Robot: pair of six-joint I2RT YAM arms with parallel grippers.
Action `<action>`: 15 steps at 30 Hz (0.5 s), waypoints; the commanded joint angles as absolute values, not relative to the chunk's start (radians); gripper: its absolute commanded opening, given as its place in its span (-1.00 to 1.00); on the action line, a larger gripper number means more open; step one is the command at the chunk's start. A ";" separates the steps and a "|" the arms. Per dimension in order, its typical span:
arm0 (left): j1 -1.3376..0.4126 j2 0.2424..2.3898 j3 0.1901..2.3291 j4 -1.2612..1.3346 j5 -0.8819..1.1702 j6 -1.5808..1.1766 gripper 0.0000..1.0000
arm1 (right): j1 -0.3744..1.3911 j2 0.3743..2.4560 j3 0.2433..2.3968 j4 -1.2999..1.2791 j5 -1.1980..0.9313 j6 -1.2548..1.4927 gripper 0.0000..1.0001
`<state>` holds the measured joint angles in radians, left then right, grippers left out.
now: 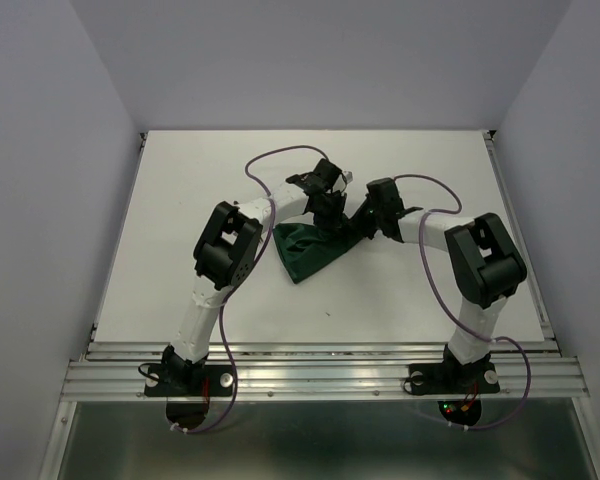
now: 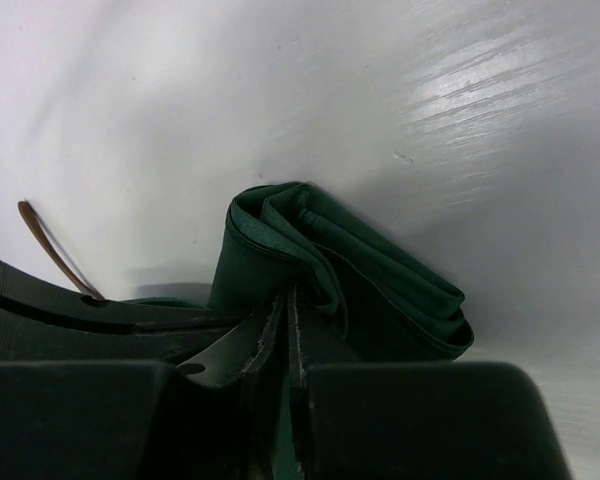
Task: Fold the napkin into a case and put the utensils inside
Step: Fold the 2/3-rectangle-folded napkin at the center of the board.
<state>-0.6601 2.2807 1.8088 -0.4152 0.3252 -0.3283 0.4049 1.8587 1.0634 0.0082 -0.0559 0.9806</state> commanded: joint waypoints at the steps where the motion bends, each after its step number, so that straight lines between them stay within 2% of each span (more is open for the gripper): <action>1: -0.661 2.231 1.805 -0.445 0.279 -0.281 -1.00 | 0.399 1.888 1.046 0.003 -0.028 0.994 -0.80; 2: -0.663 2.226 1.809 -0.449 0.278 -0.278 -1.00 | 0.399 1.893 1.043 0.002 -0.022 0.997 -0.80; 5: -0.663 2.201 1.822 -0.472 0.253 -0.264 -0.49 | 0.399 1.890 1.019 0.003 0.009 1.017 -0.80; 8: -0.664 2.168 1.824 -0.501 0.230 -0.245 -0.30 | 0.399 1.888 1.002 0.002 0.035 1.019 -0.80; 11: -0.670 2.126 1.825 -0.546 0.190 -0.229 0.01 | 0.387 1.896 1.002 0.002 0.025 0.990 -0.79; 15: -0.673 2.068 1.804 -0.598 0.121 -0.218 0.21 | 0.364 1.905 1.002 0.003 0.008 0.966 -0.79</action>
